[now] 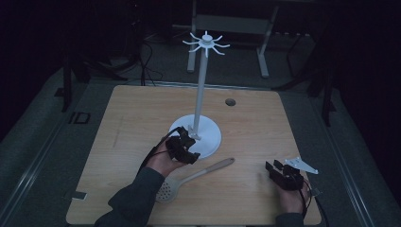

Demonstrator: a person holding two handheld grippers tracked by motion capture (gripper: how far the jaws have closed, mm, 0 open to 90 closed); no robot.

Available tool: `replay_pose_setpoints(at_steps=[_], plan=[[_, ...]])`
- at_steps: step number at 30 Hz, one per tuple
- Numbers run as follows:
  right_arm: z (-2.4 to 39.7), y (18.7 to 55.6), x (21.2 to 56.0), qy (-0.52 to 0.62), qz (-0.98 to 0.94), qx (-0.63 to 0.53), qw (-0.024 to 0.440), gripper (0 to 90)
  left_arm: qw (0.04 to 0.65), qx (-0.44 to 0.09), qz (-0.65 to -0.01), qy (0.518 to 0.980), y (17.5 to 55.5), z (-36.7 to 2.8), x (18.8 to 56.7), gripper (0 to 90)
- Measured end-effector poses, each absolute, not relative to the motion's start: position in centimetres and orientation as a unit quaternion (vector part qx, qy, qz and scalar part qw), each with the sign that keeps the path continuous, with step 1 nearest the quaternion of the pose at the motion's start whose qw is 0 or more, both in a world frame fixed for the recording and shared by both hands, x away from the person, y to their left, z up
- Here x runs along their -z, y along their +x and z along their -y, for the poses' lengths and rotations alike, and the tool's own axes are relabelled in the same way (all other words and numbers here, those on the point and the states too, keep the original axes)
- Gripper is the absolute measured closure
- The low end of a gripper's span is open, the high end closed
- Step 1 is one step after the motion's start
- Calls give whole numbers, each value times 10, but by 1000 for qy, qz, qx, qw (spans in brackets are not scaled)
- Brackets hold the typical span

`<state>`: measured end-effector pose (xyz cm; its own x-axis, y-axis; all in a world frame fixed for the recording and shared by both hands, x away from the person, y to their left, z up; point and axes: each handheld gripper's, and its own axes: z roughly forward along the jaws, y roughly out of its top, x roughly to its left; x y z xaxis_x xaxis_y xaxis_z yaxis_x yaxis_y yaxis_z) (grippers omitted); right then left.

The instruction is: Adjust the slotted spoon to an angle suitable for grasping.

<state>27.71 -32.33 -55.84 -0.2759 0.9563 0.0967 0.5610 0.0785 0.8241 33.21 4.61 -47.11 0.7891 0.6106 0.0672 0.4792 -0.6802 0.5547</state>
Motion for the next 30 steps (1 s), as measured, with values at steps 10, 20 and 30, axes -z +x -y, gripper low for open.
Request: replay_pose_setpoints(at_steps=[10,20,30], plan=[[323,277,558,550,-691,-400,246,576,238,-114,-287,921,337,-34,479,484],[323,277,559,551,-692,-398,244,566,214,-103,-283,929,340,-24,484,495],[324,277,559,551,-691,-400,244,561,188,-89,-271,940,343,-15,492,536]])
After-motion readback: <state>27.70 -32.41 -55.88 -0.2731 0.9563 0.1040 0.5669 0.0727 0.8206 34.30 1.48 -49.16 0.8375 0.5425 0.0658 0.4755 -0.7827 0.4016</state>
